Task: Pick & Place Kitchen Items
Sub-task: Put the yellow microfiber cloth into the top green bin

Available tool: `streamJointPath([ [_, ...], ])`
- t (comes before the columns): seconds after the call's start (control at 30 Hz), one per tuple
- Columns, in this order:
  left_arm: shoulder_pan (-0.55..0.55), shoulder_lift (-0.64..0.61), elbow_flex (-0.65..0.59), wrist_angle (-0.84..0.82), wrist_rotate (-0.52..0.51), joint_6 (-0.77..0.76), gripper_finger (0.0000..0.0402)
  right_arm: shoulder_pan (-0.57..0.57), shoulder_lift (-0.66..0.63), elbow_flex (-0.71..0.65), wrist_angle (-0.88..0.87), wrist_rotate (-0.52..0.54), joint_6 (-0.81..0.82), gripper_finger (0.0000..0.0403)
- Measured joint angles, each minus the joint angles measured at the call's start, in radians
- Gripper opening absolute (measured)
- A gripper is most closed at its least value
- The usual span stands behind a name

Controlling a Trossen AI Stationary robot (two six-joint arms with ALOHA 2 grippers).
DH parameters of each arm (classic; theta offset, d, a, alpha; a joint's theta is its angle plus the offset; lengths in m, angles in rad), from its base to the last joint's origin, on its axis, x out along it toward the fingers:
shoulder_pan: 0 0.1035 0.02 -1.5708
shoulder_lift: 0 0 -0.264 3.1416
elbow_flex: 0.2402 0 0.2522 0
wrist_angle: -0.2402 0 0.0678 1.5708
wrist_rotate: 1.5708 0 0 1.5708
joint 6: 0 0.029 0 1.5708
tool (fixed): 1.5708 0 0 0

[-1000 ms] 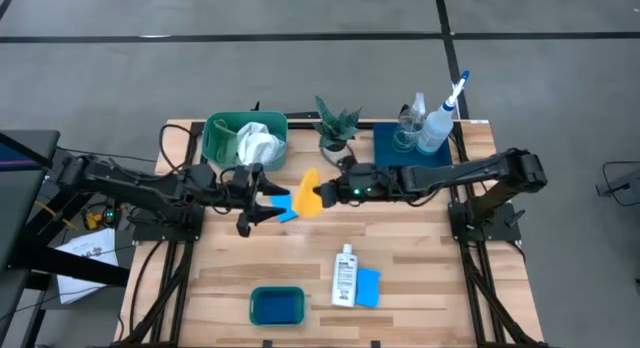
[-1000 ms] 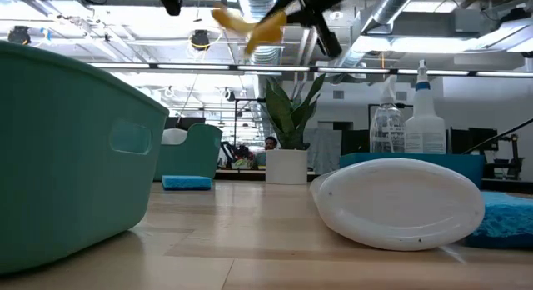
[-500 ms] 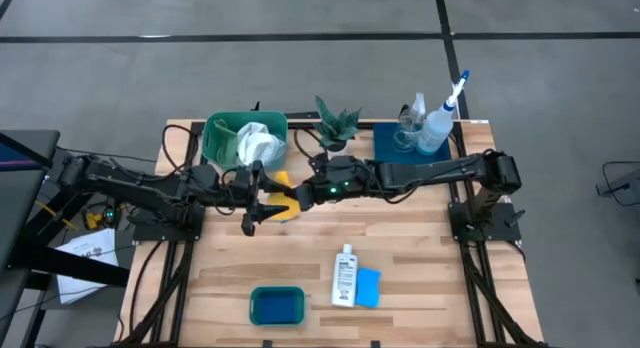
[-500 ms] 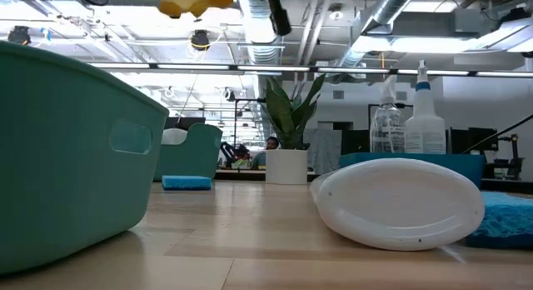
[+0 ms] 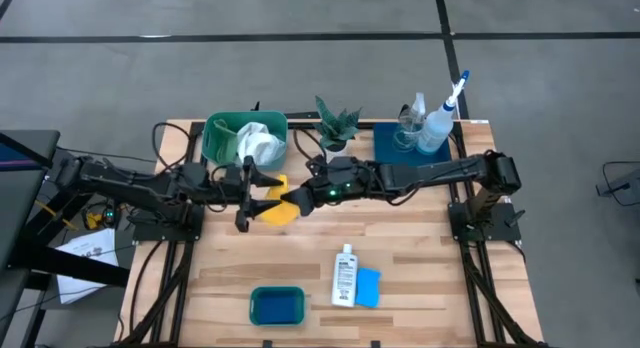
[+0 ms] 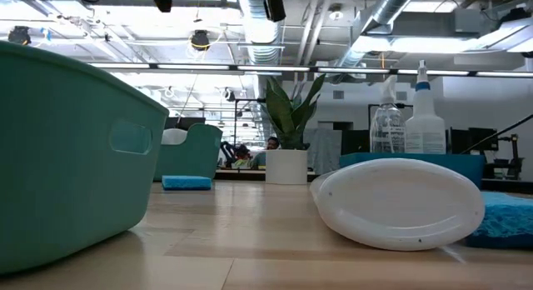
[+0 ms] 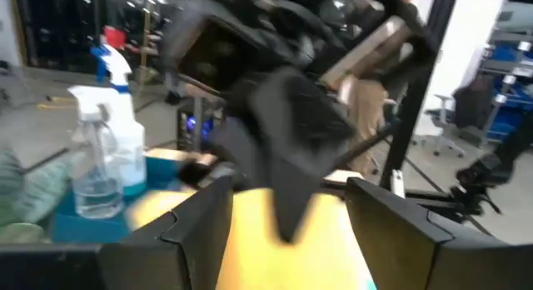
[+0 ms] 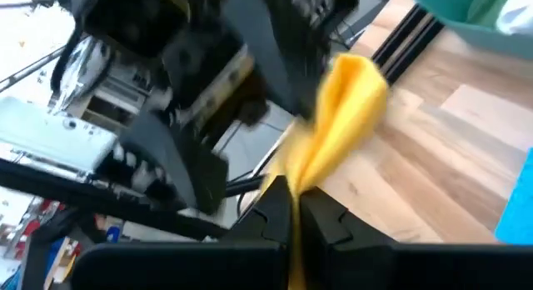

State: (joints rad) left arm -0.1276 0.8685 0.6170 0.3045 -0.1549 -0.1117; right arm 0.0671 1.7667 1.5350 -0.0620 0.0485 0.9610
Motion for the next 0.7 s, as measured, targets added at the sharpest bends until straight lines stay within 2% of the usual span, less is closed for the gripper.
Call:
streamJointPath([
  [0.27,0.0,-0.029,0.0,-0.006,0.029,-0.05,0.0234,0.018,0.0,0.001,-0.001,0.0,-0.022,0.0],
  [0.43,0.0,-0.013,0.0,-0.052,0.058,-0.129,0.0251,0.017,0.0,0.001,0.023,0.001,-0.023,0.0],
  [0.7,-0.007,-0.001,0.0,-0.054,0.059,-0.133,0.0271,0.017,0.0,0.001,0.074,0.001,-0.03,0.0],
])
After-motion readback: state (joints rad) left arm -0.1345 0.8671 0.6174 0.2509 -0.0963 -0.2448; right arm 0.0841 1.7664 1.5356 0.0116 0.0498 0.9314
